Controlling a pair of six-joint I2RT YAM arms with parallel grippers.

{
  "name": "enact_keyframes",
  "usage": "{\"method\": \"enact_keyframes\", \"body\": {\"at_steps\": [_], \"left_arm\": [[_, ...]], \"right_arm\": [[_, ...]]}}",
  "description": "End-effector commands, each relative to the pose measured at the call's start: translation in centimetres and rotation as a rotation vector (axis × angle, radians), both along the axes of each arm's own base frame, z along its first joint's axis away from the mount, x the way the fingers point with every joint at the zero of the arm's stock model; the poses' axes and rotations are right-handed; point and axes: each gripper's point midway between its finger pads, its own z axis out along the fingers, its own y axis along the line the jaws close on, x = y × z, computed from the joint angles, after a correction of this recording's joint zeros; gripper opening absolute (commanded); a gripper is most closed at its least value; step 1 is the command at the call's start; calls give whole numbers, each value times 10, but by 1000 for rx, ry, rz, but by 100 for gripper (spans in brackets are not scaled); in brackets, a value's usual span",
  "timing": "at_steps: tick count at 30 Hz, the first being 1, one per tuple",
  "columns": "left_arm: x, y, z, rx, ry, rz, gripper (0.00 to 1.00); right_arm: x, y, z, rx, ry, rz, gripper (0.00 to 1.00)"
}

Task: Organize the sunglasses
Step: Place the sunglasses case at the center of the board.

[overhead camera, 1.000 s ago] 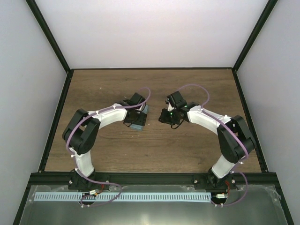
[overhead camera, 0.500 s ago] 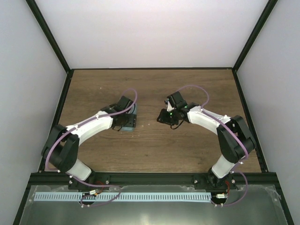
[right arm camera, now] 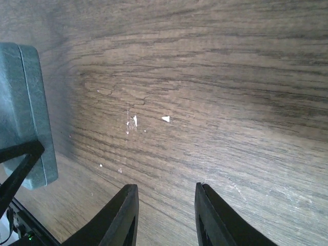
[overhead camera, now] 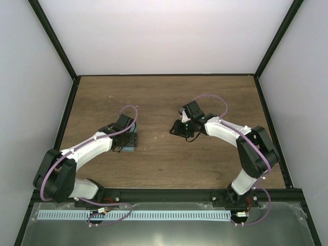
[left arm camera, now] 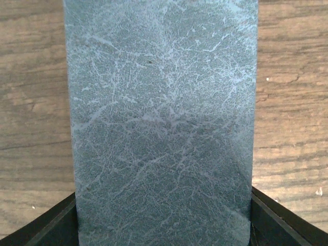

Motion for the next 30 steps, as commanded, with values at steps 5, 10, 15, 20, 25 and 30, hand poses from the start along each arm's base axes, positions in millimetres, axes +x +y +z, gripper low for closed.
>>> {"method": "enact_keyframes", "body": {"at_steps": [5, 10, 15, 20, 25, 30], "left_arm": [[16, -7, -16, 2, 5, -25, 68], [16, -7, -24, 18, 27, -32, 67], [14, -7, -28, 20, 45, -37, 67], [13, -6, -30, 22, 54, -30, 71], [13, -4, -32, 33, 59, -19, 73], [13, -1, -30, 44, 54, -3, 78]], "right_arm": [[0, 1, -2, 16, 11, 4, 31], [1, 2, 0, 18, 3, 10, 32], [3, 2, 0, 12, -5, 11, 32], [3, 2, -2, 11, -3, 12, 32], [3, 1, -4, 4, -2, 15, 32], [5, 1, -5, -6, -6, 19, 32]]}}
